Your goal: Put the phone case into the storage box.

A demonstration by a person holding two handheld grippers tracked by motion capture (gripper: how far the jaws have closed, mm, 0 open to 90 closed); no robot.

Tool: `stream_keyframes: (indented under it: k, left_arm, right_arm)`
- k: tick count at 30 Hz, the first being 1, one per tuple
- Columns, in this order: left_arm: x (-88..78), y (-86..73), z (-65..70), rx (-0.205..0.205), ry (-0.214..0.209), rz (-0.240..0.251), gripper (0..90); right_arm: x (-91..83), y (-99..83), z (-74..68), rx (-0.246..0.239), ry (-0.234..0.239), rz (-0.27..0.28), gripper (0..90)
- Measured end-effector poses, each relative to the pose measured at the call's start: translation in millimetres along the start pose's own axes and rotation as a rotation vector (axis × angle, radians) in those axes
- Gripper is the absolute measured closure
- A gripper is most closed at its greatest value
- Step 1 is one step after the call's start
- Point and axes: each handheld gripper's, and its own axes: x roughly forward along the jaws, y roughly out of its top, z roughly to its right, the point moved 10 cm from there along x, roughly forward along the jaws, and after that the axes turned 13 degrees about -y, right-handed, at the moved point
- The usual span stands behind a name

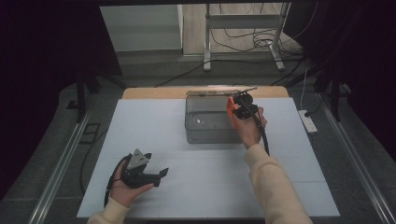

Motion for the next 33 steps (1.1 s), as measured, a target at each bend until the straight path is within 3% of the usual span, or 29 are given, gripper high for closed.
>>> stream_keyframes:
  k: [33]
  left_arm:
    - [0.6, -1.1, -0.8, -0.003, 0.002, -0.009, 14.2]
  right_arm:
    - [7.9, -7.5, 1.9, 0.002, -0.007, -0.041, 79.2]
